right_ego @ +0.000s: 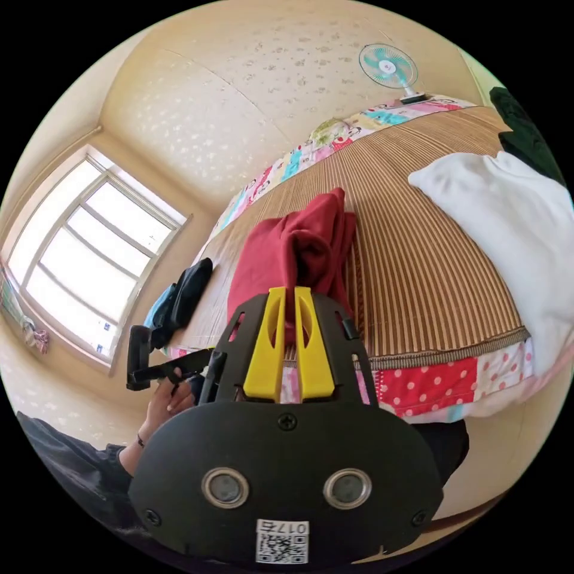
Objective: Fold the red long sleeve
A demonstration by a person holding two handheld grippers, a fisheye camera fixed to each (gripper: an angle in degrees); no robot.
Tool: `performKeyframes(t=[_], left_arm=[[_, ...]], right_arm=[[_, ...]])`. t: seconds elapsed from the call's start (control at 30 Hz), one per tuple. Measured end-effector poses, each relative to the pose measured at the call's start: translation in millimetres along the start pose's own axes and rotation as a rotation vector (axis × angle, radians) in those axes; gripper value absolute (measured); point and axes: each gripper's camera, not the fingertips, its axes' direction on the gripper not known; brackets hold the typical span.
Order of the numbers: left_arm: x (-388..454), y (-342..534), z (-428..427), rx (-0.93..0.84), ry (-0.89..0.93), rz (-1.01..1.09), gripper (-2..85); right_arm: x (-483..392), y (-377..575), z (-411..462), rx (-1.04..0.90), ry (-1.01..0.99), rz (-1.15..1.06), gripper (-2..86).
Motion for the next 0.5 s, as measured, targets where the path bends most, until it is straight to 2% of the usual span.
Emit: performKeyframes(t=[0.07,0.13,0.17,0.23,0.3,0.37,0.5], left_arm=[[-6,-13,7,-0.096,0.050,0.048,6.7],[-7,-19,1,-0.145,0.096,0.089,6.1],[-8,-20,-5,-0.164,0.111,0.115,5.4],[-14,-20,-14,-0.182,0.122,0.120,4.9],[-24,-18,-28,-0.129,0.169,0.080,5.5],[-39,-18,-43,-0.024,0.214,0.012,13.0],[-53,-37,-30,-0.037,0.329,-0.051,12.3]], right_arm=[[-7,-2,-12,-0.012,0.126,-0.038,3.4],[-4,0,5,-0.086,0.334,-0.118,3.3],[1,0,13,-0.113,0.364,-0.132,3.3],[15,0,11,-0.081,0.343,-0.114,3.5],[16,-9,-3,-0.089,0.316,-0.091,3.7],[18,-16,-16,-0.081,0.296,-0.069,4.1],[42,-16,-65,-0.023,0.201,0.126,7.6]])
